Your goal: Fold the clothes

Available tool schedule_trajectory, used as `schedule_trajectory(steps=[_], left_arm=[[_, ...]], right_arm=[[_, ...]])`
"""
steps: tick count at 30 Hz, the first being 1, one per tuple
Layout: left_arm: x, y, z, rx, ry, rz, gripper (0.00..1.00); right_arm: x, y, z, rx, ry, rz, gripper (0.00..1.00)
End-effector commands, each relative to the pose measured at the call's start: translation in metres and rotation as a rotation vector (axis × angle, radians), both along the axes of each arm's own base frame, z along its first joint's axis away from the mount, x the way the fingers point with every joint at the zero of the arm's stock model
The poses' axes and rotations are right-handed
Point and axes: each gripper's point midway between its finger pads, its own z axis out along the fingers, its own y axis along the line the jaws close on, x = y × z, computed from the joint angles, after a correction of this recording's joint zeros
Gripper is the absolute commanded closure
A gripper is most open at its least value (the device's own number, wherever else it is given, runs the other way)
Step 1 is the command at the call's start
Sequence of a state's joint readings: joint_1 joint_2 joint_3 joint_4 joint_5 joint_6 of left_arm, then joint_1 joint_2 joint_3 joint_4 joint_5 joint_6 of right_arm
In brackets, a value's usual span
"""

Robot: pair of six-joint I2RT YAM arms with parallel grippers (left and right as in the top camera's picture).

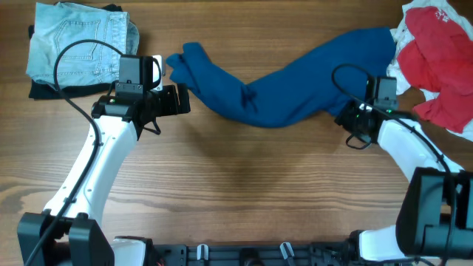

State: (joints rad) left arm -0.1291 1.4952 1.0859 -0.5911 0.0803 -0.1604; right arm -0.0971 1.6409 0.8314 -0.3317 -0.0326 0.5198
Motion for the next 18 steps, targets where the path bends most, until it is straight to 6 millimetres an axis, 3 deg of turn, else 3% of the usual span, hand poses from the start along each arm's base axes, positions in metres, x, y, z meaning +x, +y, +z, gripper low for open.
schedule_trajectory(steps=[1,11,14,16,18], left_arm=[[0.005,-0.005,0.006,-0.02,-0.013,-0.005,0.0],[0.005,-0.005,0.005,-0.02,-0.012,-0.005,0.0],[0.005,-0.005,0.004,-0.019,-0.008,-0.005,0.0],[0.006,-0.005,0.001,-0.018,-0.001,-0.005,0.0],[0.006,-0.005,-0.001,-0.018,0.004,-0.005,0.0]], right_arm=[[0.0,0.003,-0.014,0.022,-0.024,-0.004,0.49],[0.017,0.001,-0.033,0.009,-0.123,0.005,0.51],[0.021,0.001,-0.037,0.007,-0.13,0.006,0.66],[0.027,0.001,-0.033,-0.01,-0.159,0.032,0.85],[0.031,0.0,-0.027,-0.023,-0.185,0.051,0.96]])
